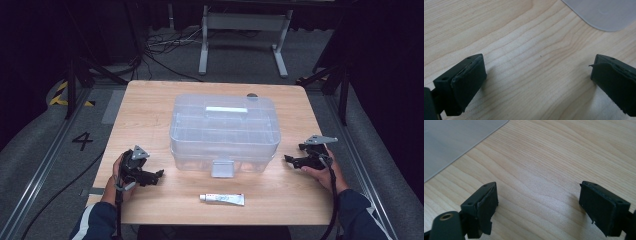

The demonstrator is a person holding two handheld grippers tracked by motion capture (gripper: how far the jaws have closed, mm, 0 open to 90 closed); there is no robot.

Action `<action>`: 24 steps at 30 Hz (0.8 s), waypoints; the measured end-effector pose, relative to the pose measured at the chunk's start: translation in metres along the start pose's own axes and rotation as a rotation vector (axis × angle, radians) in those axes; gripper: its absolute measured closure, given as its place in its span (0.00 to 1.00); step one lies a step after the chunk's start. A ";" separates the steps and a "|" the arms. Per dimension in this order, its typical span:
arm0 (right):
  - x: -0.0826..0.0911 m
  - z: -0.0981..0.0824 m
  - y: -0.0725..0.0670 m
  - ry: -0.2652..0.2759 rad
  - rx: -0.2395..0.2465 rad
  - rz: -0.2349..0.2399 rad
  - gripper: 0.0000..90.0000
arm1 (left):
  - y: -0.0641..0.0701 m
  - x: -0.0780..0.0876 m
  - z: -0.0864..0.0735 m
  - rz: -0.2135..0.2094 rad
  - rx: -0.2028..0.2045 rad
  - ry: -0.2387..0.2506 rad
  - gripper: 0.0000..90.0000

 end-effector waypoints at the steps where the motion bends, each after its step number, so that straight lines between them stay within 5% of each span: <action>1: 0.000 0.000 0.000 -0.001 0.003 0.003 0.17 | -0.001 0.001 0.000 -0.004 -0.007 -0.001 0.00; 13: 0.003 -0.001 0.003 -0.021 0.012 0.021 0.18 | -0.001 0.004 -0.005 -0.015 -0.022 0.000 0.00; 17: 0.006 0.001 0.003 -0.035 0.021 0.015 0.25 | 0.000 0.005 -0.006 -0.015 -0.022 -0.001 0.00; 24: 0.030 0.015 -0.008 0.049 0.056 0.023 0.25 | 0.000 0.008 -0.009 -0.022 -0.028 -0.003 0.00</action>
Point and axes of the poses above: each handheld gripper's, and its own axes: x roughly backward along the jaws, z roughly out of its top, y roughly to its right, the point moved 1 cm from there along -x, roughly forward along the jaws, and after that the axes turned 8 degrees about x, right-handed, at the moved point
